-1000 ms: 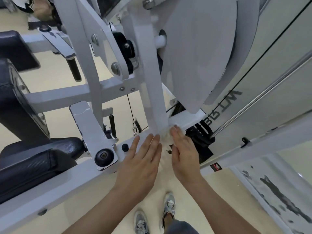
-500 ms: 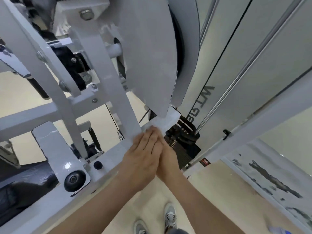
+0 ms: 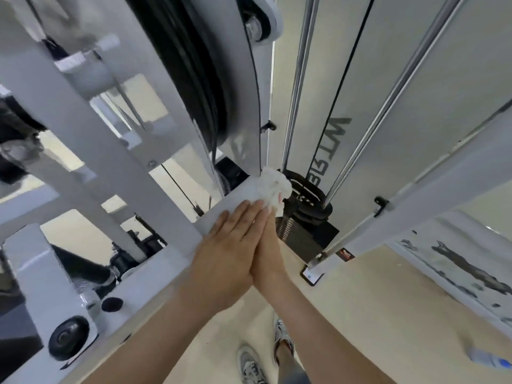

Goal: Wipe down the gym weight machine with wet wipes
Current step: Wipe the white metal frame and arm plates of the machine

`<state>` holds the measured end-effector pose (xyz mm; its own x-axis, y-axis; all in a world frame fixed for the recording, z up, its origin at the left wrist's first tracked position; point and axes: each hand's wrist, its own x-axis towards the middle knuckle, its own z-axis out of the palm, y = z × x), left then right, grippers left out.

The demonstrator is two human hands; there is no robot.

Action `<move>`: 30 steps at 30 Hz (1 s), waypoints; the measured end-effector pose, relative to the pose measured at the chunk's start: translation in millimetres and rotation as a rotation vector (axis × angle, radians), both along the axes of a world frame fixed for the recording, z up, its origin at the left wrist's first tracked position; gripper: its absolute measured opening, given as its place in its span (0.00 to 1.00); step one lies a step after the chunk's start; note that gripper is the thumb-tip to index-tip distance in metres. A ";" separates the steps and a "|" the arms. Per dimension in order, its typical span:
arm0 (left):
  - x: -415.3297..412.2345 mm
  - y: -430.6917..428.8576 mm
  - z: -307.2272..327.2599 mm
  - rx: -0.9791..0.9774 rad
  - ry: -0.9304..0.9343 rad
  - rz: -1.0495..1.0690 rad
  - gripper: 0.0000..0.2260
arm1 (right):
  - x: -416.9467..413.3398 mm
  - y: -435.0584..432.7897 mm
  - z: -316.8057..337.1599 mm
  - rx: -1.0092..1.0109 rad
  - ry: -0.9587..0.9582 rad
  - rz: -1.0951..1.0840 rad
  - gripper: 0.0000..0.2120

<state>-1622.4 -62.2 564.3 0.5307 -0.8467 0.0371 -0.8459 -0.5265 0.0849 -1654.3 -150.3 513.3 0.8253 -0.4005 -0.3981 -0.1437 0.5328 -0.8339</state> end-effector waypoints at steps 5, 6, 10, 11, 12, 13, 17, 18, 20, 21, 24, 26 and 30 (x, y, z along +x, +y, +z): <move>1.3 -0.7 6.4 -0.027 -0.003 -0.002 0.33 | 13.0 -9.0 2.1 0.245 0.082 0.067 0.37; 7.2 -6.6 5.9 -0.050 -0.016 0.000 0.32 | 19.0 -16.1 5.9 0.179 0.077 0.038 0.40; 16.1 -21.1 1.1 -0.089 -0.038 -0.025 0.24 | 14.0 -24.9 6.3 0.068 0.051 0.075 0.29; 15.3 -22.7 -0.5 -0.082 -0.050 -0.031 0.24 | 8.4 -22.6 6.5 -0.081 0.071 0.105 0.22; 13.6 -23.3 -1.6 -0.070 -0.057 -0.040 0.24 | 2.6 -20.4 3.8 -0.201 0.082 0.143 0.17; 11.9 -22.4 -2.9 -0.059 -0.062 -0.050 0.24 | -2.8 -20.1 3.2 -0.249 0.107 0.192 0.14; 8.6 -15.5 -3.1 -0.031 -0.071 -0.039 0.22 | -12.7 -54.6 22.3 -0.199 0.082 0.364 0.12; 7.4 -15.3 -1.9 -0.041 -0.048 -0.026 0.23 | -13.3 -67.8 32.7 -0.177 0.055 0.388 0.12; 4.0 -15.0 -1.4 -0.080 0.032 -0.005 0.26 | -12.6 -89.6 53.7 -0.208 0.028 0.452 0.10; 0.1 -17.1 1.3 -0.116 0.103 0.005 0.27 | -11.5 -98.9 60.6 -0.266 0.043 0.489 0.10; -16.7 -32.3 34.4 -0.305 0.502 0.174 0.30 | -17.7 -120.9 73.9 -0.383 0.067 0.568 0.12; -21.9 -40.7 47.1 -0.398 0.924 0.290 0.32 | -32.7 -130.4 85.4 -0.330 0.049 0.575 0.10; -4.9 -53.0 35.0 -0.504 1.682 0.313 0.23 | -60.6 -133.3 106.0 -0.349 0.041 0.597 0.04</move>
